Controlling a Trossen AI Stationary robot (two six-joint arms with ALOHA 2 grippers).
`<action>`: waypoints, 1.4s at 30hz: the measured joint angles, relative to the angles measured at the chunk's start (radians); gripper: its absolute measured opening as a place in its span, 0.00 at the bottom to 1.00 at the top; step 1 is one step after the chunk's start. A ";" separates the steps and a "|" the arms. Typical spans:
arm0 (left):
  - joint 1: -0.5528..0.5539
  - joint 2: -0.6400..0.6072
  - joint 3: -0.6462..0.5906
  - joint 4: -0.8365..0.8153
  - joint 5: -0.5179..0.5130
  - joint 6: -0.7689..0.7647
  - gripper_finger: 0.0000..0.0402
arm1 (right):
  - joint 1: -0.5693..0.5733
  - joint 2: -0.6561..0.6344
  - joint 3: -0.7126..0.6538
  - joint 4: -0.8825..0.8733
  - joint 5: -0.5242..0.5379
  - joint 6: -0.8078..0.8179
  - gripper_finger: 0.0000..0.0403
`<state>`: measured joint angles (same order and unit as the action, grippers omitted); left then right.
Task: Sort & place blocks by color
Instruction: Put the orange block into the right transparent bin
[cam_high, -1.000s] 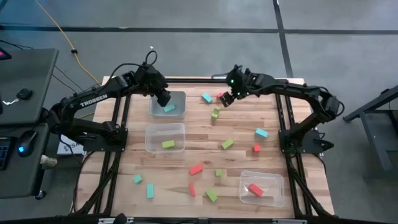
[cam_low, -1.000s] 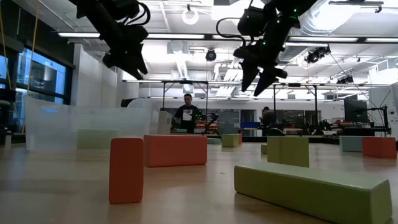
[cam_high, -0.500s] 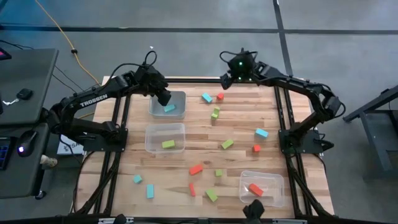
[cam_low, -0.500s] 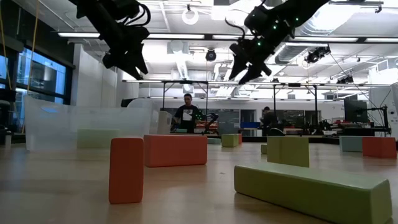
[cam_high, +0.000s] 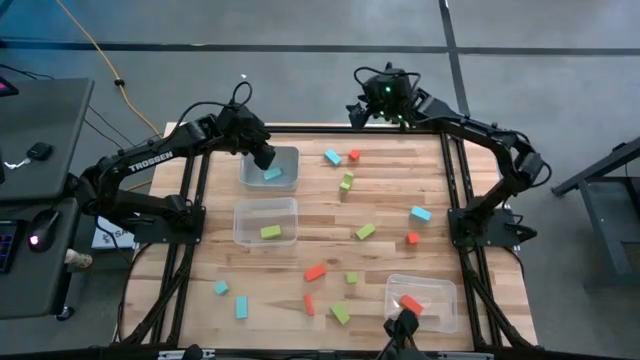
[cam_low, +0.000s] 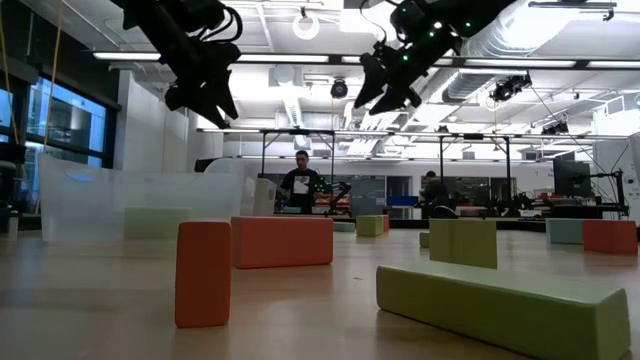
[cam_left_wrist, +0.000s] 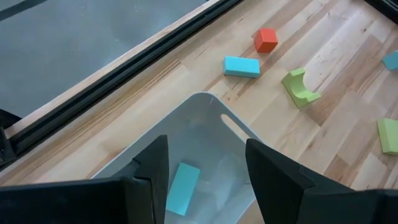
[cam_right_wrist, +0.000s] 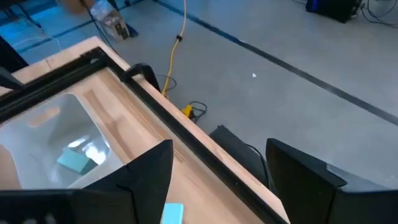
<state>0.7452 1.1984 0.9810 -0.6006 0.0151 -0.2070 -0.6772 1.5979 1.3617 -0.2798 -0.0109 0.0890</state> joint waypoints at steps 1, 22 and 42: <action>0.000 0.000 0.000 0.000 0.000 0.000 0.40 | -0.003 0.015 0.022 -0.021 -0.001 0.000 0.62; 0.000 0.000 0.000 0.000 0.000 0.000 0.40 | 0.019 0.305 0.137 -0.373 -0.035 0.066 0.62; 0.000 0.000 0.000 0.000 0.000 0.000 0.40 | 0.035 0.419 0.137 -0.413 -0.024 0.068 0.62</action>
<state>0.7452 1.1984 0.9810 -0.6006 0.0150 -0.2070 -0.6424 2.0166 1.4986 -0.6925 -0.0349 0.1572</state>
